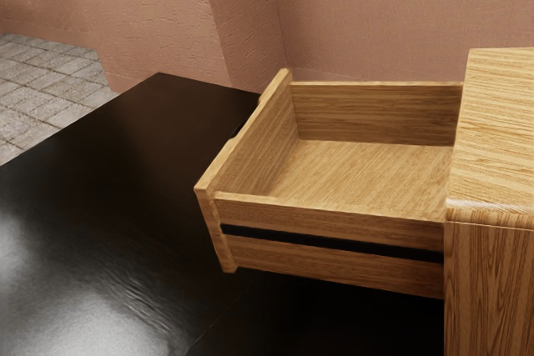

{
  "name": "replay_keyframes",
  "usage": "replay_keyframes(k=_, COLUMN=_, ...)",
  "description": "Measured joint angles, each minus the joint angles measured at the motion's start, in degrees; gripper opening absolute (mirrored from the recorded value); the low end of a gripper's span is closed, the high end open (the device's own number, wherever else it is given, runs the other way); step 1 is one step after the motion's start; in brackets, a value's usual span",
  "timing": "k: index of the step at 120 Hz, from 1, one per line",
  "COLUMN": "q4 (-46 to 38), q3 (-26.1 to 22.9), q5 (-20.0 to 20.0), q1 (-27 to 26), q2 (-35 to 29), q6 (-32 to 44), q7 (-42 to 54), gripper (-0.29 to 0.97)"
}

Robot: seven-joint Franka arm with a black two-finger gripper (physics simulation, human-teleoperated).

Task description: Pull the drawer handle with one arm to open the drawer

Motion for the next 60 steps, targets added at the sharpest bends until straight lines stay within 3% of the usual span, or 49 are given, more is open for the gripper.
replay_keyframes(k=10, q4=-0.7, q3=3.1, q5=1.0, q1=0.4, q2=13.2, q6=-1.2, q7=-0.4, gripper=0.68)
replay_keyframes(k=16, q4=-5.1, q3=4.1, q5=1.4, q1=-1.0, q2=15.9, q6=-0.2, q7=-0.3, gripper=0.68)
replay_keyframes(k=21, q4=-9.0, q3=4.6, q5=3.0, q1=-6.4, q2=16.5, q6=0.8, q7=-0.2, gripper=0.68)
replay_keyframes(k=30, q4=-21.0, q3=8.3, q5=8.8, q1=-31.0, q2=12.1, q6=2.2, q7=0.0, gripper=0.68)
replay_keyframes(k=34, q4=-25.4, q3=13.8, q5=11.1, q1=-46.3, q2=10.5, q6=2.6, q7=0.1, gripper=0.68)
replay_keyframes(k=41, q4=-28.9, q3=21.9, q5=14.1, q1=-70.3, q2=9.3, q6=3.4, q7=0.3, gripper=0.68)
replay_keyframes(k=48, q4=-30.2, q3=25.2, q5=17.7, q1=-90.3, q2=8.9, q6=4.5, q7=1.0, gripper=0.68)
replay_keyframes(k=53, q4=-30.5, q3=25.6, q5=20.7, q1=-100.0, q2=8.8, q6=5.7, q7=2.1, gripper=0.68)
replay_keyframes(k=60, q4=-30.6, q3=24.7, q5=23.7, q1=-105.7, q2=9.2, q6=7.9, q7=3.5, gripper=0.68)
